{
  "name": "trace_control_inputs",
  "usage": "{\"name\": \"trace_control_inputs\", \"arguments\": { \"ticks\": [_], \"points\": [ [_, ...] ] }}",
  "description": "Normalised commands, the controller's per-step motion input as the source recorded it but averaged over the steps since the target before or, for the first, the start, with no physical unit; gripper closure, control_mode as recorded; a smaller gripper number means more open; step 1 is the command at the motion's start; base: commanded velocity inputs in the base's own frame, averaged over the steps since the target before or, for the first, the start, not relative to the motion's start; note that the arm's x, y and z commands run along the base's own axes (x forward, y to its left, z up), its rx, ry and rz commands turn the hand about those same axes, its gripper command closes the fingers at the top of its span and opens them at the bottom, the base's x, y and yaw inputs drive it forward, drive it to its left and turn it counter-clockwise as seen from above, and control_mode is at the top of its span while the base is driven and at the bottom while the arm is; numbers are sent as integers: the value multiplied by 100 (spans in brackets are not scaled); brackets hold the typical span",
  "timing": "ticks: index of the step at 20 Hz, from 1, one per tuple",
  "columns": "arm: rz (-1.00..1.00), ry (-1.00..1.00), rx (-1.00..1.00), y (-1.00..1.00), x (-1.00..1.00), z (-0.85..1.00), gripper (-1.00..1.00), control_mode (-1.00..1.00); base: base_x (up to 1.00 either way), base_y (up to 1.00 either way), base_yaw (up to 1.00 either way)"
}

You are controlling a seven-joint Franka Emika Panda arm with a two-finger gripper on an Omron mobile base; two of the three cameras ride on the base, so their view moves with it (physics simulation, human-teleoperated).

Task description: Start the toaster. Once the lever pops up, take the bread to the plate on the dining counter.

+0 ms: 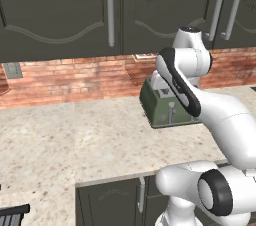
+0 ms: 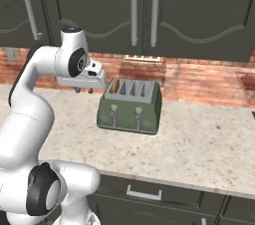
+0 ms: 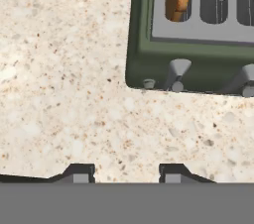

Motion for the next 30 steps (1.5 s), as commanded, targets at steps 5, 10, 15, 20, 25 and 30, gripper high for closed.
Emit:
{"name": "trace_control_inputs", "arguments": {
  "ticks": [5,10,15,20,25,30],
  "points": [
    [0,0,0,0,0,-8,-100,-100,0,0,0],
    [0,0,0,0,0,-34,-100,-100,0,0,0],
    [0,0,1,-5,0,-46,-100,-100,0,0,0],
    [0,0,3,-24,0,-41,-100,-100,0,0,0],
    [0,0,1,-13,0,-29,-100,-100,0,0,0],
    [0,0,0,-2,0,-18,-100,-100,0,0,0]
  ]
}}
